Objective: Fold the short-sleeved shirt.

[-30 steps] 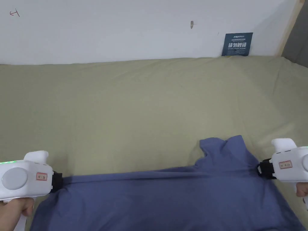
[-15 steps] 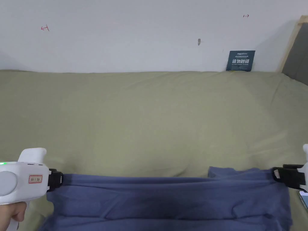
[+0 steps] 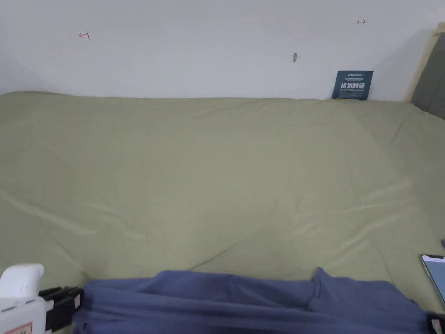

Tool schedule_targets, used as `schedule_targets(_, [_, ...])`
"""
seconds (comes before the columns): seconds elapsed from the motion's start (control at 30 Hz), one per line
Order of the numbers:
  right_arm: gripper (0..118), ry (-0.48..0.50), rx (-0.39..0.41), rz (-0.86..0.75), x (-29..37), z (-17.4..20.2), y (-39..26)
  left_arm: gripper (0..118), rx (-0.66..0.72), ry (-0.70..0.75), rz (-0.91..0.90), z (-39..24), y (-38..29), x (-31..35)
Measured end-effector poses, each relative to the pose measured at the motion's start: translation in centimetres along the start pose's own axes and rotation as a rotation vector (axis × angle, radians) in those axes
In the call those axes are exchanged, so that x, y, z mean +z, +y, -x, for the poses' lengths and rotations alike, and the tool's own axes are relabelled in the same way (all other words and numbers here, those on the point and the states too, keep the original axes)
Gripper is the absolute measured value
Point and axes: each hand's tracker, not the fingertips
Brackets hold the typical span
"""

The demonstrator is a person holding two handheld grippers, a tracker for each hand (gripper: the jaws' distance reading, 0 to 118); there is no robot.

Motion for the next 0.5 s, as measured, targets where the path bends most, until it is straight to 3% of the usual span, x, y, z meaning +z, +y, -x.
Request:
schedule_targets(0.17, [5, -0.002, 0.004, 0.086, -2.4, -0.5, -1.9, 1, 0.002, 0.014, 0.068, 0.7, -2.2, -1.8])
schedule_targets(0.2, [7, 0.001, 0.004, 0.104, -2.8, -0.4, -1.9, 7, -0.004, 0.016, 0.084, 0.8, -2.3, -2.2])
schedule_targets(0.23, [31, -0.006, 0.002, 0.128, -3.2, -0.3, -1.9, 37, -0.015, 0.037, 0.094, 0.8, -2.3, -2.4])
schedule_targets(0.3, [101, -0.067, 0.022, 0.169, -3.5, 0.2, -1.7, 109, -0.026, 0.071, 0.106, 1.2, -2.2, -2.8])
schedule_targets(0.33, [114, -0.053, 0.021, 0.137, -3.1, 0.6, -1.5, 118, -0.016, 0.057, 0.098, 1.2, -1.9, -2.5])
schedule_targets(0.37, [113, -0.046, 0.014, 0.071, -2.4, 1.0, -0.8, 117, 0.000, 0.009, 0.029, 0.7, -1.1, -1.5])
schedule_targets(0.4, [113, -0.059, -0.004, 0.035, -1.9, 1.5, 0.1, 117, 0.012, 0.062, 0.039, -0.6, -1.9, -0.5])
schedule_targets(0.5, [113, -0.039, -0.020, -0.114, -0.8, 3.2, 3.3, 117, -0.067, 0.051, -0.090, -4.2, -0.3, 1.9])
